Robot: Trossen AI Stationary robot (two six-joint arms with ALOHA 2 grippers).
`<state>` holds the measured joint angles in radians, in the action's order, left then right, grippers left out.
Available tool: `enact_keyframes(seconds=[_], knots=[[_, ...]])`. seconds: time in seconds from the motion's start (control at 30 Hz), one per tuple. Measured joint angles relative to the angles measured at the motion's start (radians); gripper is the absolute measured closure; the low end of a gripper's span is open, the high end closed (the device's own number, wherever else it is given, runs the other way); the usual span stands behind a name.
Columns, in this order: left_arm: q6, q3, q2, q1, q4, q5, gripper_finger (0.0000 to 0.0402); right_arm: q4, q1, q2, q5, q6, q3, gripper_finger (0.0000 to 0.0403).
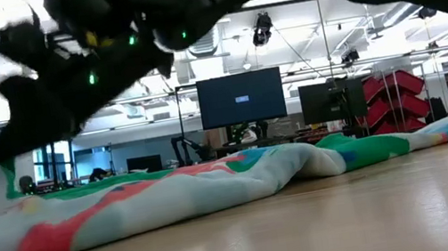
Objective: Roll towel
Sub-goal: Roll the multi-color dinosaur print towel
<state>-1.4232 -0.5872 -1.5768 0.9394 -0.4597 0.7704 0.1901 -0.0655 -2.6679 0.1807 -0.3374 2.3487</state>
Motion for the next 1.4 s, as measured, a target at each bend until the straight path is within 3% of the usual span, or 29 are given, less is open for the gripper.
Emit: enact_keyframes(seconds=[0.57, 0.97, 1.23, 1.4], knots=[[0.001, -0.001, 0.0, 0.0, 0.0, 0.006, 0.0283, 0.18, -0.019, 0.061, -0.011, -0.015, 0.003, 0.0403], [-0.004, -0.001, 0.0, 0.014, 0.008, 0.006, 0.0283, -0.034, 0.004, 0.046, -0.05, -0.063, 0.003, 0.0403], [-0.01, -0.001, 0.0, 0.015, 0.024, 0.007, 0.0283, -0.114, 0.013, -0.035, 0.018, -0.04, -0.001, 0.0403], [-0.01, -0.001, -0.006, 0.015, 0.043, 0.008, 0.0283, -0.12, 0.016, -0.05, -0.035, -0.045, 0.0, 0.0403]])
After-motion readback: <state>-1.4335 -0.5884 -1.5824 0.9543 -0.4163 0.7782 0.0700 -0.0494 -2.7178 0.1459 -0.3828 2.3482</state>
